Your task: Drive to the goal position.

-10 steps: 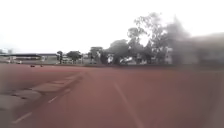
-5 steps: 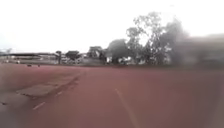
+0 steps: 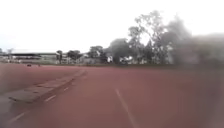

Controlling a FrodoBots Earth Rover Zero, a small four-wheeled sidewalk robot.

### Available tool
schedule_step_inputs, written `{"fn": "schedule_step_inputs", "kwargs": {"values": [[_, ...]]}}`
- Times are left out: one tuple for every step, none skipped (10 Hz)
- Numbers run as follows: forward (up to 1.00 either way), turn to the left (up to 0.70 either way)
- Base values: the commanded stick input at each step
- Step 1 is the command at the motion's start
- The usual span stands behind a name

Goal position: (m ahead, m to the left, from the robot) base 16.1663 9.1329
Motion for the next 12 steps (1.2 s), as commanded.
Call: {"fn": "schedule_step_inputs", "kwargs": {"values": [[0.7,0.0],[0.7,0.0],[0.7,0.0],[0.7,0.0],[0.7,0.0],[0.7,0.0],[0.7,0.0],[0.7,0.0],[0.7,0.0],[0.7,-0.34],[0.7,-0.31],[0.7,-0.2]]}}
